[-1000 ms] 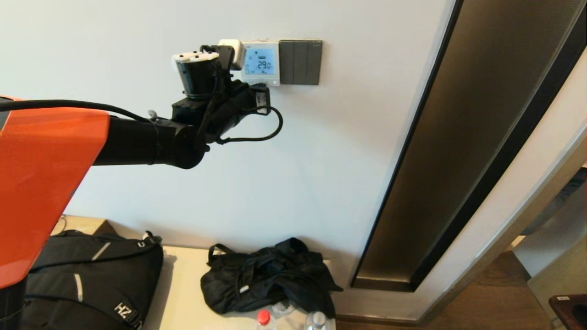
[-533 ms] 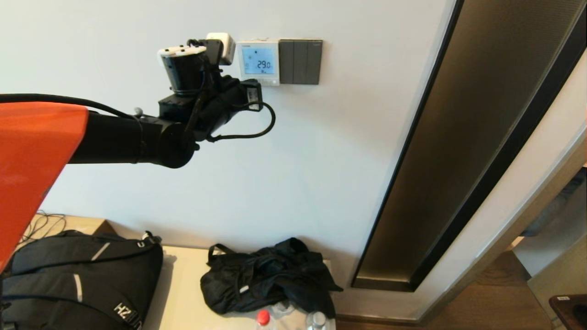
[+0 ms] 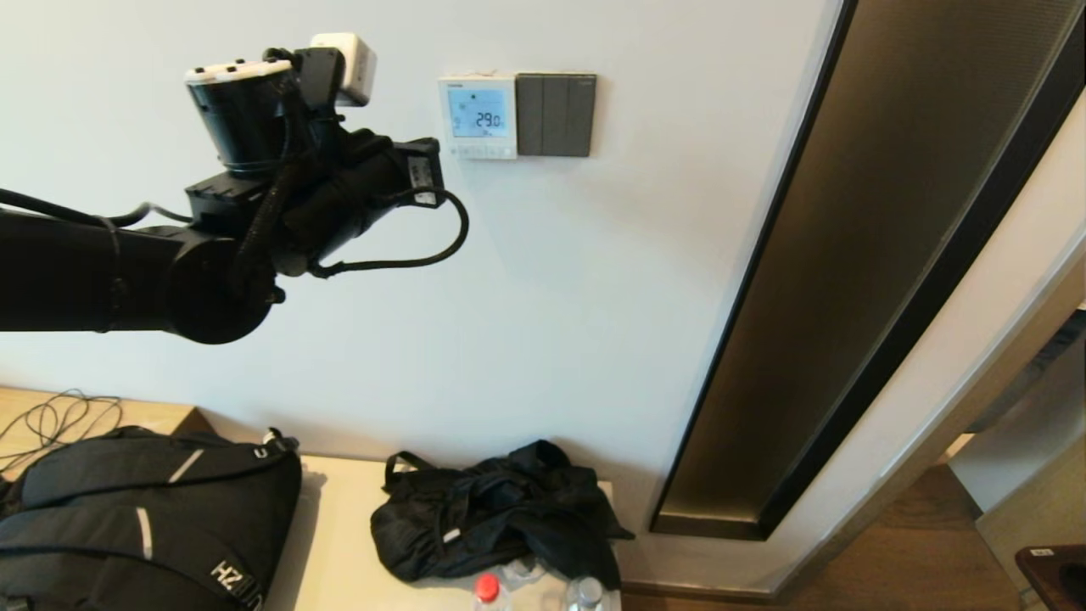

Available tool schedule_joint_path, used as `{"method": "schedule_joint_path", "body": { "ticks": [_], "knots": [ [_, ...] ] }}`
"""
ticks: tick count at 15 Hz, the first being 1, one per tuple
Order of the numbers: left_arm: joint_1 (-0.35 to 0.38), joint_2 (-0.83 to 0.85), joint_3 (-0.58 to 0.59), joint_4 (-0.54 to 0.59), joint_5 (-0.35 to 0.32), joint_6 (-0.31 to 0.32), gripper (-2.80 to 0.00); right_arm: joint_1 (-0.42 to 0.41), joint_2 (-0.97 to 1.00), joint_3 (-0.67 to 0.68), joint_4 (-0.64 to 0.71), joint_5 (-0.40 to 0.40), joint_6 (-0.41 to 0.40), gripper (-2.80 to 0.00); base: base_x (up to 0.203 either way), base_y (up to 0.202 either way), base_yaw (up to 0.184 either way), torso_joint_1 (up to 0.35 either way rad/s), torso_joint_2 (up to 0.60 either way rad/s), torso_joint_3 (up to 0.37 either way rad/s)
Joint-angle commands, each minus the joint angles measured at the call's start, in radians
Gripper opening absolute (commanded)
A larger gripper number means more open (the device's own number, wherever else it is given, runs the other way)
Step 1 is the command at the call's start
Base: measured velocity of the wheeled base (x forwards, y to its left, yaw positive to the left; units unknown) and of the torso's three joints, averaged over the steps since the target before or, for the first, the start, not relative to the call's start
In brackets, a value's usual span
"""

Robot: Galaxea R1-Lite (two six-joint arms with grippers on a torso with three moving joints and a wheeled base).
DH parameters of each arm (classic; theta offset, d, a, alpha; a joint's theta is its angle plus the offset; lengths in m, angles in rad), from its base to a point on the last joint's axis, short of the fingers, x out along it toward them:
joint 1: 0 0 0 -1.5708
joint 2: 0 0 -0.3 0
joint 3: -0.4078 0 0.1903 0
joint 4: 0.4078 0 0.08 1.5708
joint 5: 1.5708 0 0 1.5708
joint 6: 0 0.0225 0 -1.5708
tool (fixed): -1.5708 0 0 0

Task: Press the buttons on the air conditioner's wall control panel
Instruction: Turn off the central air conditioner

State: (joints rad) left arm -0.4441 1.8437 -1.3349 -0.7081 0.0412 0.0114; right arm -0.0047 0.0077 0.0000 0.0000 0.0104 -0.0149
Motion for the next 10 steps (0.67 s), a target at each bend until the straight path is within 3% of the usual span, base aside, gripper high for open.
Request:
{"method": "schedule_joint_path", "body": {
  "ticks": [1, 6, 10],
  "knots": [
    [0.026, -0.138, 0.126, -0.009, 0.000, 0.001, -2.80, 0.000, 0.002, 0.000, 0.000, 0.000, 0.000, -2.80, 0.000, 0.000, 0.000, 0.000, 0.00, 0.000],
    [0.128, -0.402, 0.430, -0.013, -0.002, 0.001, -2.80, 0.000, 0.002, 0.000, 0.000, 0.000, 0.000, -2.80, 0.000, 0.000, 0.000, 0.000, 0.00, 0.000],
    [0.253, -0.632, 0.697, -0.012, -0.003, -0.001, -2.80, 0.000, 0.002, 0.000, 0.000, 0.000, 0.000, -2.80, 0.000, 0.000, 0.000, 0.000, 0.00, 0.000]
  ]
}}
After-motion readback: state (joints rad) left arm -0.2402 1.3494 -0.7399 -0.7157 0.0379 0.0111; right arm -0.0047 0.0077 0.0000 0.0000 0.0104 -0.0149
